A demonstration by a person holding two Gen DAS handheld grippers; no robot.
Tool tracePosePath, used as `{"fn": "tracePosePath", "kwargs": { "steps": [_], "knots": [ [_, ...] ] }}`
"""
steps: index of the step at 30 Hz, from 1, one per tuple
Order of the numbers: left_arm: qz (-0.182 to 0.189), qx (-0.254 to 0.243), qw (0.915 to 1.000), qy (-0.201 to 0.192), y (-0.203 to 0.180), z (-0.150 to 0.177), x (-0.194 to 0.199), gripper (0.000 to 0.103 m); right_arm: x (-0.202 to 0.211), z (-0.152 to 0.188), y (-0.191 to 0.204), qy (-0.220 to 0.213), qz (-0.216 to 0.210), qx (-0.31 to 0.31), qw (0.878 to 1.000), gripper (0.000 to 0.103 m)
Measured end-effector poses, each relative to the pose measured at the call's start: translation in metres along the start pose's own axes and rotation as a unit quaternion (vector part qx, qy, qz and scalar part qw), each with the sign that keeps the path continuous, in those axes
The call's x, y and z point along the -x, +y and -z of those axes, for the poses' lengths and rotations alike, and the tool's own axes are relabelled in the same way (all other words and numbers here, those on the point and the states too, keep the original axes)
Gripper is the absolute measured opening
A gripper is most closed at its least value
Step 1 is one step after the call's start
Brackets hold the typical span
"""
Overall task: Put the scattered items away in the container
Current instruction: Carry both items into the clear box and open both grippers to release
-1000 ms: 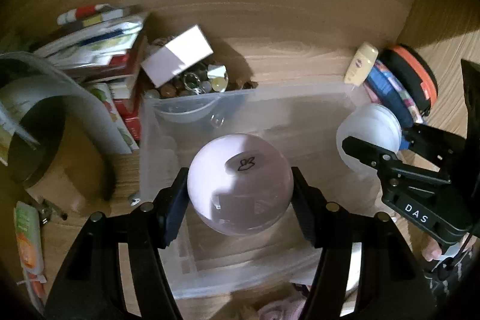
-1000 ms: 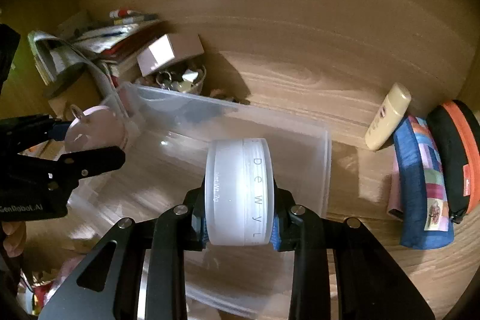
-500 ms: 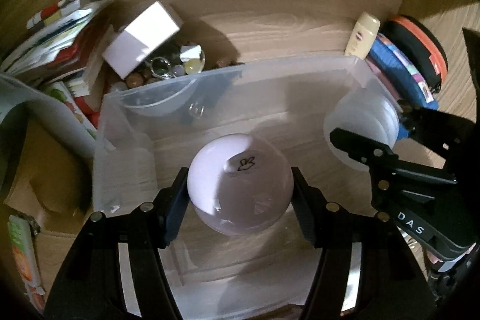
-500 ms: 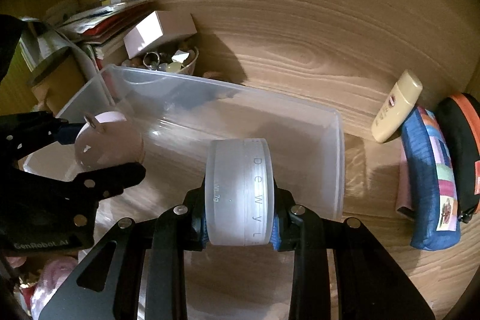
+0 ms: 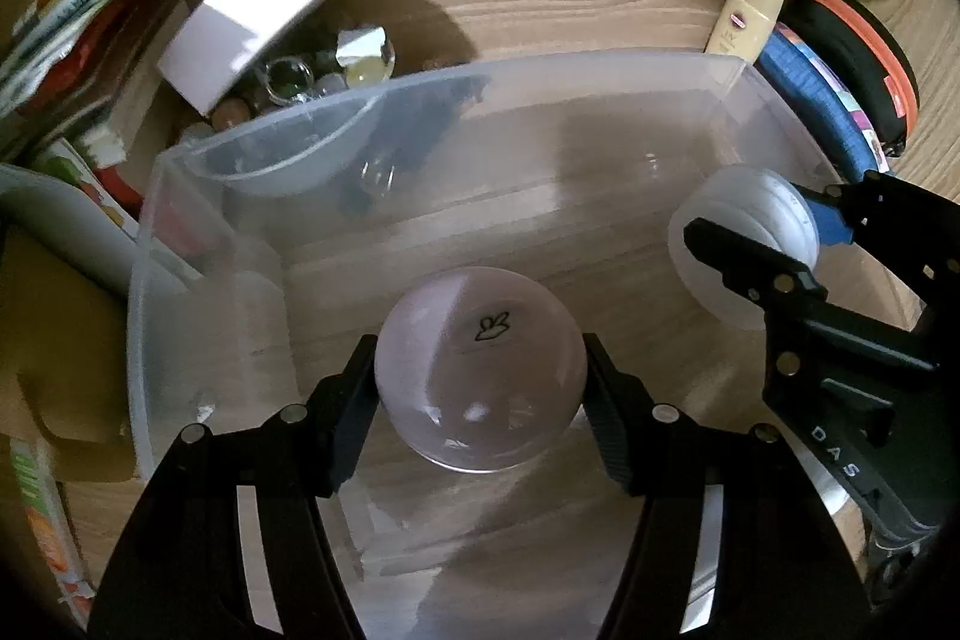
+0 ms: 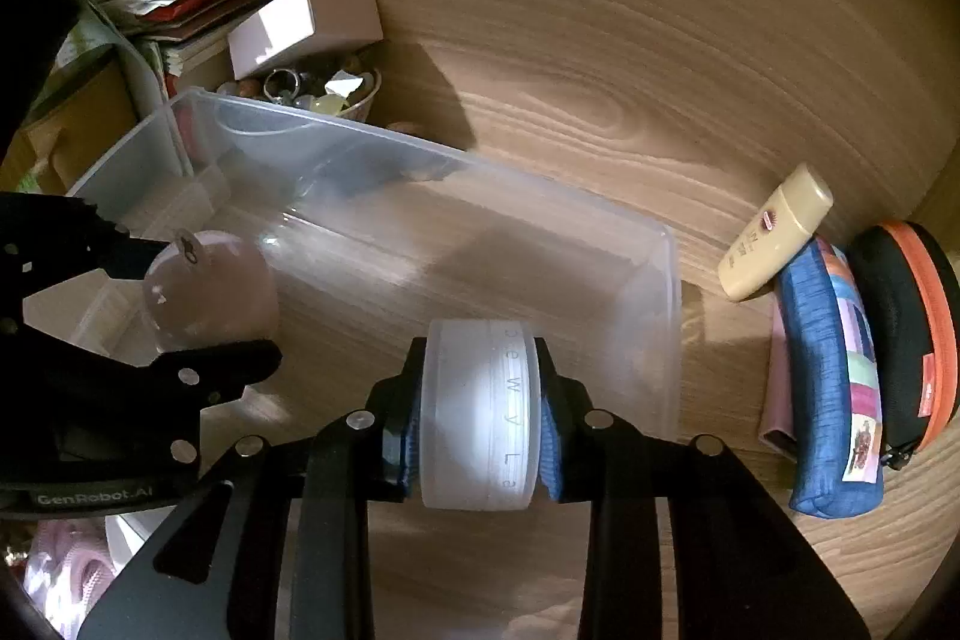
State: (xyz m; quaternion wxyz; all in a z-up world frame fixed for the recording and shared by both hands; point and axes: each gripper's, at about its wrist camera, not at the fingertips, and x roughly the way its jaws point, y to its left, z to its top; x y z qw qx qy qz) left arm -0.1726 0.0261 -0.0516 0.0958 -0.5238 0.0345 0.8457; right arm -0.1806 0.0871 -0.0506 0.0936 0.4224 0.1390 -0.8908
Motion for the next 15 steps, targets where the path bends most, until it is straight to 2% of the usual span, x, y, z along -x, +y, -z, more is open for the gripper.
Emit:
{"fn": "tracePosePath", "kwargs": {
  "steps": [5,7,13,15],
  "knots": [
    [0.016,0.006,0.9998,0.007,0.0016,0.0001,-0.0019,0.063,0.0002,0.0002,0.0003,0.002,-0.004,-0.002,1.000,0.030],
    [0.020,0.006,0.9997,0.008,0.0018,0.0004,-0.0018,0.063,0.0012,0.0006,0.0000,-0.002,-0.019,-0.004,1.000,0.037],
    [0.028,0.016,0.9995,0.009,0.0039,0.0030,-0.0034,0.065,0.0008,0.0032,-0.0022,-0.006,-0.018,-0.010,1.000,0.038],
    [0.036,0.019,0.9991,0.009,0.0050,0.0038,-0.0016,0.066,0.0037,0.0039,-0.0036,-0.009,-0.021,-0.017,1.000,0.042]
  ]
}}
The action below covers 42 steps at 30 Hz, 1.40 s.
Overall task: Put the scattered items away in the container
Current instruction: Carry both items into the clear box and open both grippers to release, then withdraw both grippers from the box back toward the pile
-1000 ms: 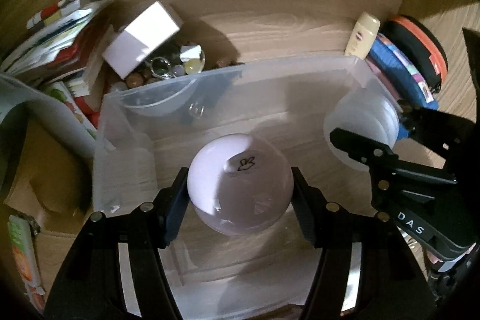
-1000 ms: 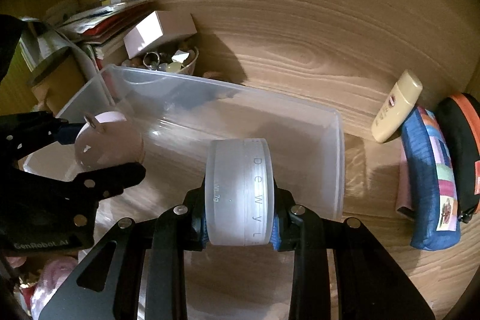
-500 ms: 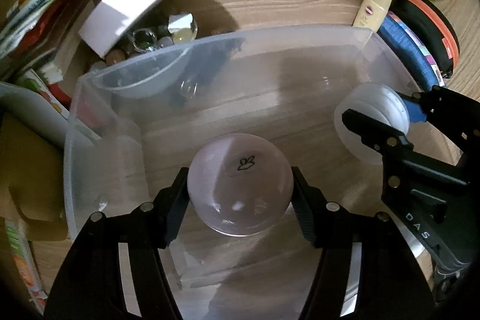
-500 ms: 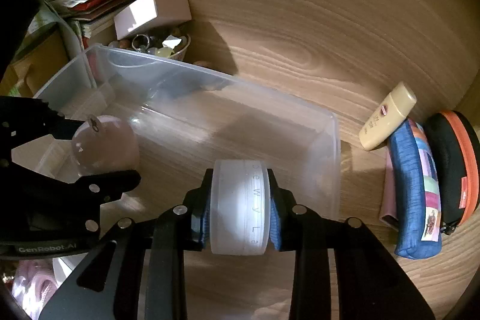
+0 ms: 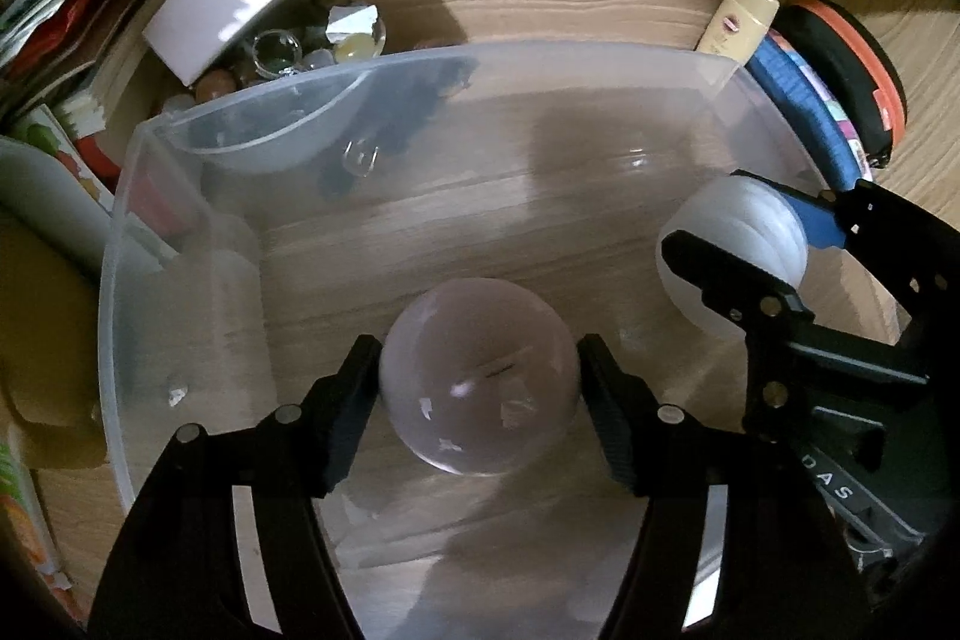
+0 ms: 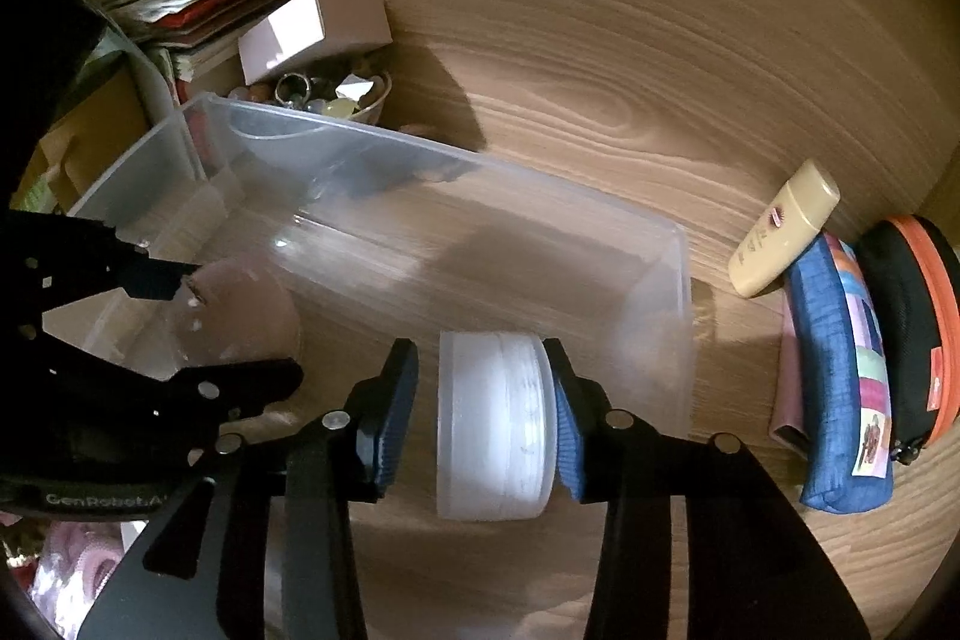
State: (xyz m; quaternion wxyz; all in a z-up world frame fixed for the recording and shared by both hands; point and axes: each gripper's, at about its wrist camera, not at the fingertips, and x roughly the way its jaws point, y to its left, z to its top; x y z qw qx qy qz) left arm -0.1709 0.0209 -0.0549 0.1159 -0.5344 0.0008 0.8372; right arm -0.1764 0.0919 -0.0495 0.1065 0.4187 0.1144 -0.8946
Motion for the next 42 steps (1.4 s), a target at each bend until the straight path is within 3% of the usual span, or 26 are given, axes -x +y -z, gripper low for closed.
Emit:
{"fn": "tracePosePath", "kwargs": {
  "steps": [6,12,14,16,18,25,42],
  "knots": [
    [0.004,-0.001,0.9998,-0.017,0.000,0.007,0.012,0.068,0.007,0.001,-0.005,-0.010,-0.030,-0.017,0.999,0.048],
    [-0.007,-0.010,0.9985,-0.054,-0.006,0.013,0.037,0.070,0.022,0.003,-0.012,-0.035,-0.032,-0.029,0.998,0.067],
    [-0.037,-0.010,0.9962,-0.079,-0.010,0.014,0.048,0.086,0.031,0.004,-0.015,-0.048,-0.036,-0.034,0.998,0.071],
    [-0.059,-0.014,0.9918,-0.112,-0.013,0.016,0.055,0.094,0.038,0.003,-0.016,-0.057,-0.043,-0.038,0.997,0.077],
    [-0.063,-0.010,0.9896,-0.129,-0.013,0.017,0.064,0.095,0.045,0.004,-0.017,-0.066,-0.046,-0.040,0.996,0.081],
    [-0.073,0.010,0.9842,-0.161,-0.001,0.030,0.091,0.096,0.070,0.008,-0.013,-0.092,-0.042,-0.034,0.994,0.082],
    [-0.070,0.025,0.9777,-0.197,0.002,0.082,0.133,0.096,0.116,0.047,-0.010,-0.109,-0.022,-0.045,0.993,0.083]
  ]
}}
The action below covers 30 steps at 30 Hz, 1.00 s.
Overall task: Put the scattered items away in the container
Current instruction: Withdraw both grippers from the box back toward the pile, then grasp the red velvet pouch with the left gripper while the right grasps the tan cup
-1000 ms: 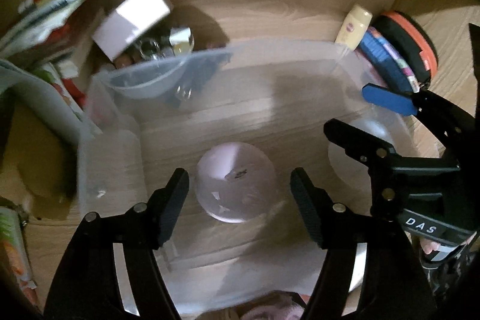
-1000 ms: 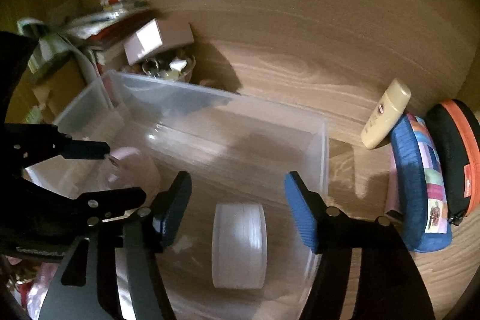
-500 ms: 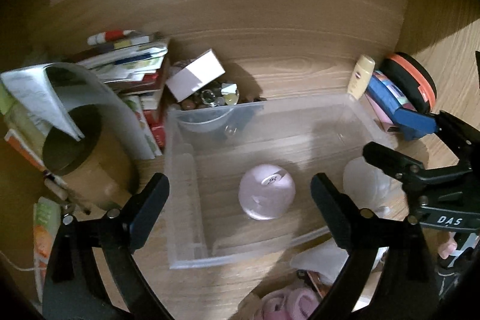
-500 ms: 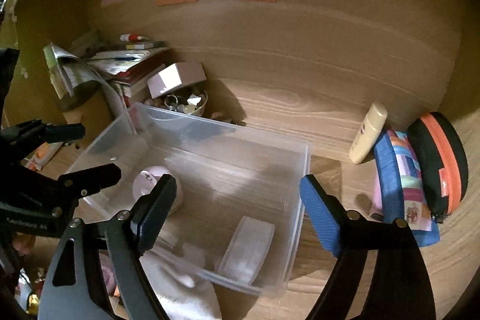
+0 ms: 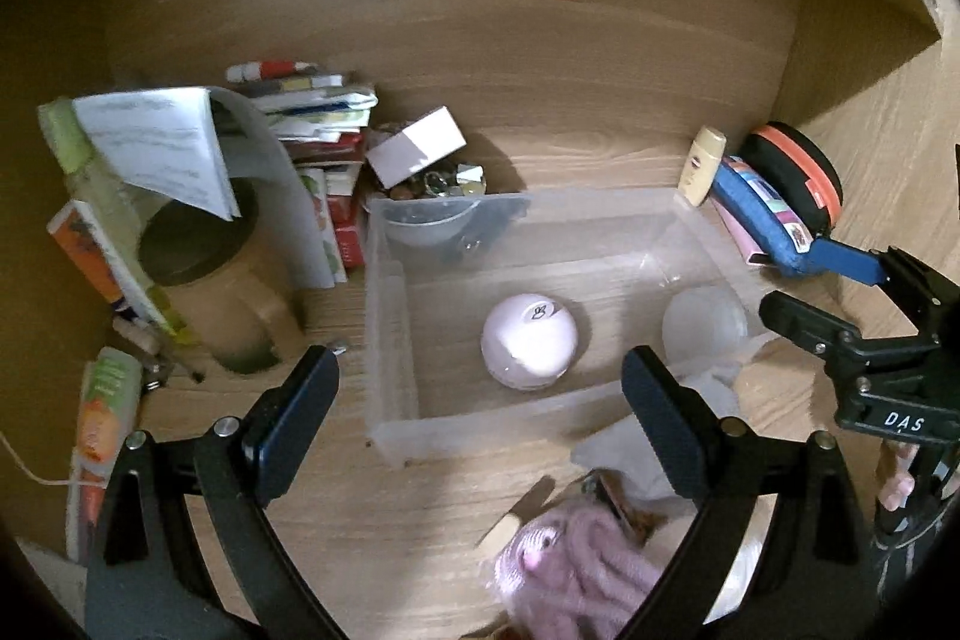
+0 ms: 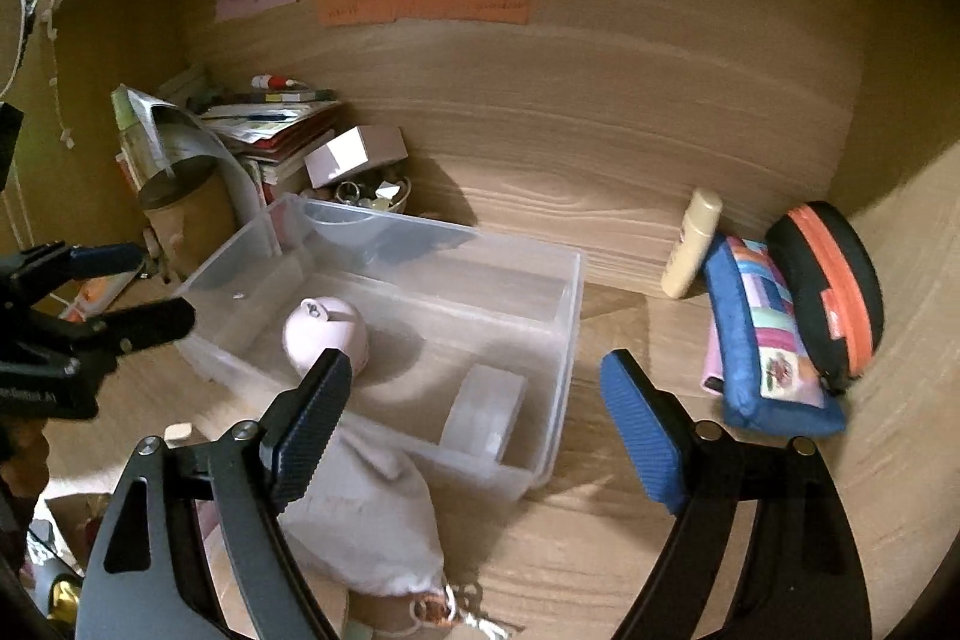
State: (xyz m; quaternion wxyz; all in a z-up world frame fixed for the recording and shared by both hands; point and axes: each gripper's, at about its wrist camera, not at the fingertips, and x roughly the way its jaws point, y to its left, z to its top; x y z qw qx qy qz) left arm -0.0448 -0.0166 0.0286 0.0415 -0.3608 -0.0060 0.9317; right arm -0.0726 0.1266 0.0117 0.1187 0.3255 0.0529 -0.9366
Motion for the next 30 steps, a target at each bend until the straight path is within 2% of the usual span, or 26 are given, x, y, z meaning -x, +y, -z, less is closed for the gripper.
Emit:
{"fn": "tracePosePath", "kwargs": {
  "steps": [5,7,11,16,26,30],
  "knots": [
    [-0.032,-0.014,0.9993,-0.015,0.003,0.012,0.017,0.096,0.015,0.012,0.005,0.000,0.004,-0.003,1.000,0.083],
    [-0.034,-0.017,0.9992,-0.013,0.004,0.018,0.020,0.096,0.020,0.019,0.009,0.002,0.001,-0.005,1.000,0.083],
    [-0.014,-0.011,0.9998,0.005,0.009,0.031,0.024,0.096,0.026,0.032,0.019,0.009,-0.013,-0.011,1.000,0.083],
    [-0.015,-0.016,0.9997,0.007,0.013,0.053,0.037,0.096,0.030,0.044,0.033,0.020,-0.040,-0.018,0.999,0.083],
    [-0.008,-0.016,0.9991,0.039,0.012,0.101,0.051,0.096,0.022,0.062,0.049,0.048,-0.061,-0.027,0.997,0.083],
    [0.017,-0.019,0.9984,0.051,0.009,0.114,0.052,0.096,0.023,0.066,0.050,0.052,-0.063,-0.036,0.996,0.083]
  ]
}}
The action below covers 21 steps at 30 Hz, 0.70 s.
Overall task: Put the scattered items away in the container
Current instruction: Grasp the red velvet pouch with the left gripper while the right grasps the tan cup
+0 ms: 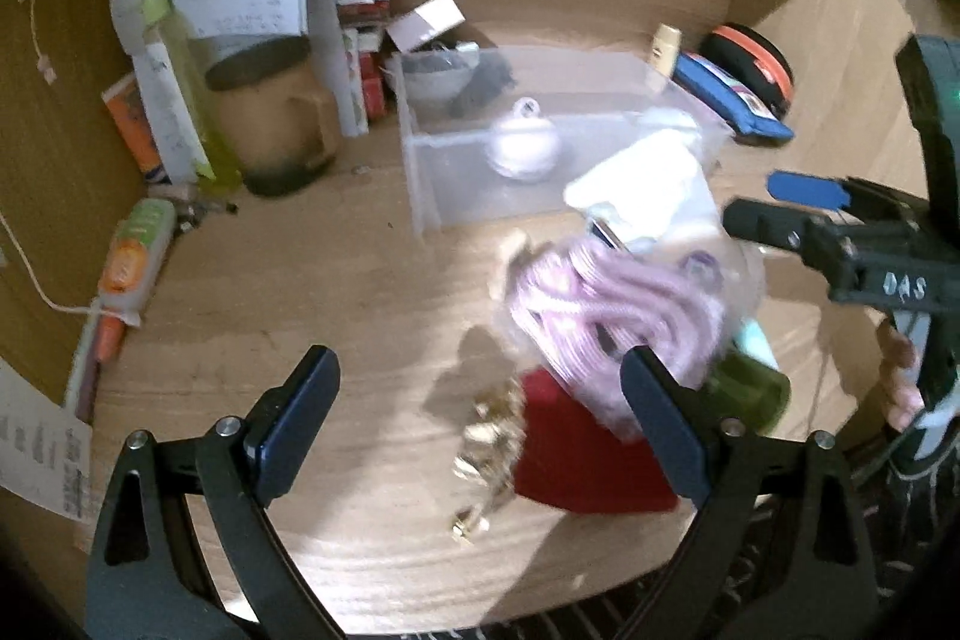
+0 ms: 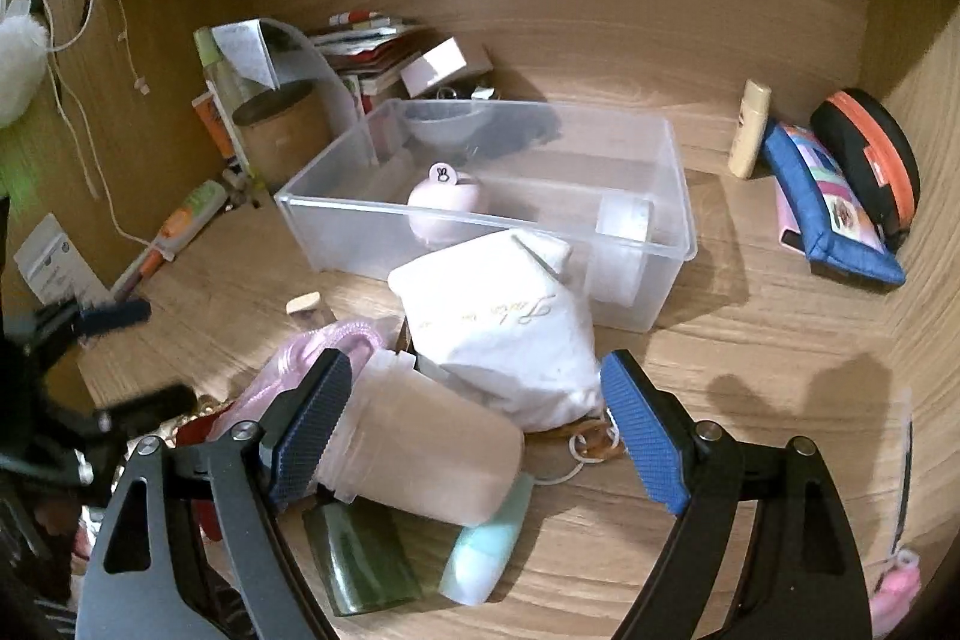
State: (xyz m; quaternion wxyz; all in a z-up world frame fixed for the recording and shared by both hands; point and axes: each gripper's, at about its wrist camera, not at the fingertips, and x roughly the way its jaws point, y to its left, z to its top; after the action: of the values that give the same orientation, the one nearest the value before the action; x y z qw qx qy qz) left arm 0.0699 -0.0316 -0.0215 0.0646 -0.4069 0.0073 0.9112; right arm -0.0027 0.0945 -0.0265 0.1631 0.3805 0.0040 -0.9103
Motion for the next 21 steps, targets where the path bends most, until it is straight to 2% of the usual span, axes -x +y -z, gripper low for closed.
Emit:
{"fn": "tracePosePath", "kwargs": {
  "steps": [6,11,17,21],
  "knots": [
    [0.038,-0.012,0.9991,0.014,-0.005,0.012,-0.003,0.096,-0.001,0.000,0.004,0.016,-0.007,-0.009,1.000,0.083],
    [0.054,-0.026,0.9978,0.028,-0.011,0.020,-0.013,0.096,-0.002,-0.001,0.015,0.018,-0.001,-0.001,1.000,0.083],
    [0.058,-0.026,0.9965,0.055,-0.012,0.028,-0.034,0.096,-0.013,0.005,0.021,0.036,0.034,0.020,0.999,0.083],
    [0.056,-0.020,0.9962,0.064,-0.011,0.029,-0.047,0.096,-0.017,0.009,0.022,0.047,0.036,0.027,0.998,0.083]
  ]
}}
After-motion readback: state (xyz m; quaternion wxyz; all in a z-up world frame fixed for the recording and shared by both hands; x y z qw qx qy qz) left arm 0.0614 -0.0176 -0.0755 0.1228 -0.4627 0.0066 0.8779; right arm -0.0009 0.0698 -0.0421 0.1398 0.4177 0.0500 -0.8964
